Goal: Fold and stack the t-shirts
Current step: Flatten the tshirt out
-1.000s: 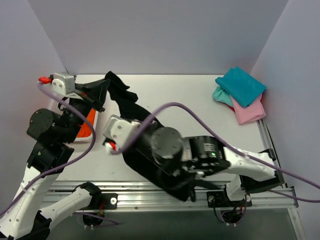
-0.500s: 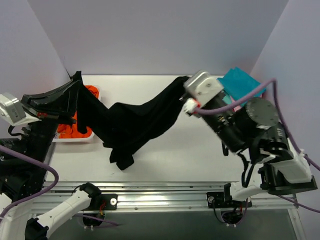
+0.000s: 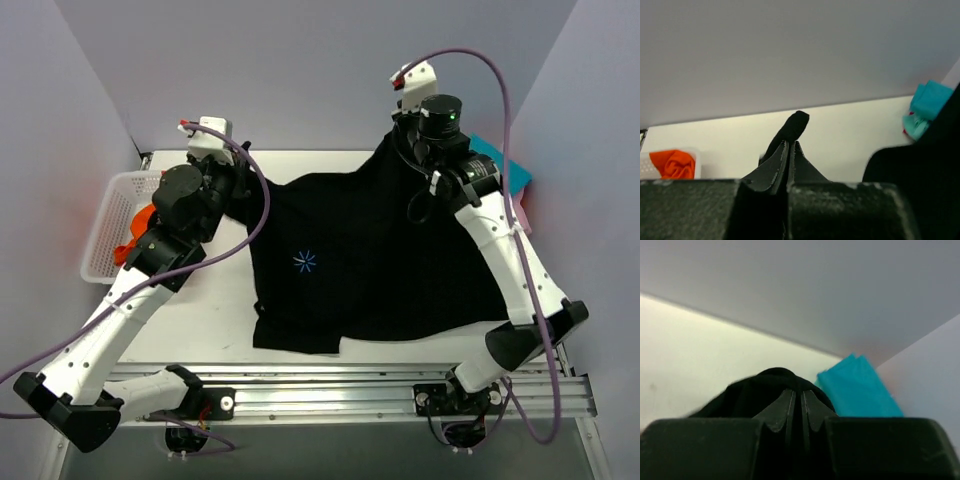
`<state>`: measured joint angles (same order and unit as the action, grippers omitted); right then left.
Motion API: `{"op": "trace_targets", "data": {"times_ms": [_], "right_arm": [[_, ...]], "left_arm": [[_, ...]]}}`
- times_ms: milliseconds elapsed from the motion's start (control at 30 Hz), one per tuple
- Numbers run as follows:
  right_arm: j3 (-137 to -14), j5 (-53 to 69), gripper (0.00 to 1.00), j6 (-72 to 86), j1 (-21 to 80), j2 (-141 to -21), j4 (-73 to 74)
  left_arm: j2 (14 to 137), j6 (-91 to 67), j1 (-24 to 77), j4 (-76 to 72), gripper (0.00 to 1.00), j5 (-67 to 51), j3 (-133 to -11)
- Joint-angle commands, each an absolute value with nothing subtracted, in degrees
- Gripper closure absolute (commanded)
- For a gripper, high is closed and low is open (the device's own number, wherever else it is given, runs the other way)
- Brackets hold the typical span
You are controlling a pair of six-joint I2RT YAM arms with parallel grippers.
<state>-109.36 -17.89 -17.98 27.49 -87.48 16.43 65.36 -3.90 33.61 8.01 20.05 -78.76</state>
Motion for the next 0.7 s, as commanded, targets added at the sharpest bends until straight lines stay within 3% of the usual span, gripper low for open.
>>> {"op": "trace_targets", "data": {"times_ms": [0, 300, 667], "right_arm": [[-104.1, -6.2, 1.00, -9.3, 23.0, -82.9, 11.8], [-100.3, -4.2, 1.00, -8.3, 21.1, -71.2, 10.0], [-98.4, 10.8, 1.00, -9.2, 21.2, -55.6, 7.7]], "left_arm": [[61.7, -1.6, 33.0, 5.2, 0.98, 25.4, -80.2], [55.3, -0.5, 33.3, 8.3, 0.98, 23.2, -81.6], [44.8, -2.9, 35.2, 13.8, 0.98, 11.3, -86.5]]}}
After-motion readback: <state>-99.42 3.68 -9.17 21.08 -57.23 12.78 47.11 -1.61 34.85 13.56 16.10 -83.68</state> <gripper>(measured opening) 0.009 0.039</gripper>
